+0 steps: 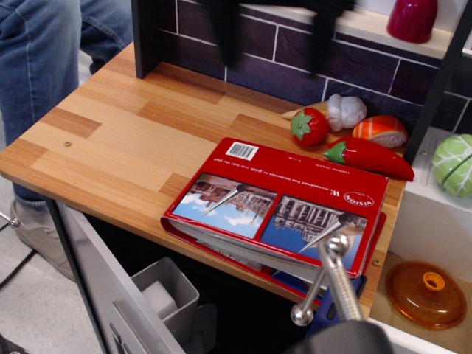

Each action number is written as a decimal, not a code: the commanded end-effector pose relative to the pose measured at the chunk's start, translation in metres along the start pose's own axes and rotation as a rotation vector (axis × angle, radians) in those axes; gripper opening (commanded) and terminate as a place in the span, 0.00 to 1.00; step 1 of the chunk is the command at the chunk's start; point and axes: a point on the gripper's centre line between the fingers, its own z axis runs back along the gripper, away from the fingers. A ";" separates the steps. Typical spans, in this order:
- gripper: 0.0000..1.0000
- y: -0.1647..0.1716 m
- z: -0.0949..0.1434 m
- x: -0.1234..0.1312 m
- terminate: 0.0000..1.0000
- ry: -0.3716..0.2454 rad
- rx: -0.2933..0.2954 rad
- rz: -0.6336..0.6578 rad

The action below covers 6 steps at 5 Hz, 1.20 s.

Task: Open book

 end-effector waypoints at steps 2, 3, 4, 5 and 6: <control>1.00 -0.073 -0.074 0.032 0.00 -0.150 0.138 0.038; 1.00 -0.078 -0.099 0.045 0.00 -0.193 0.200 0.043; 1.00 -0.071 -0.114 0.051 0.00 -0.205 0.301 0.012; 1.00 -0.053 -0.129 0.051 0.00 -0.157 0.369 0.038; 1.00 -0.045 -0.134 0.045 0.00 -0.159 0.392 0.029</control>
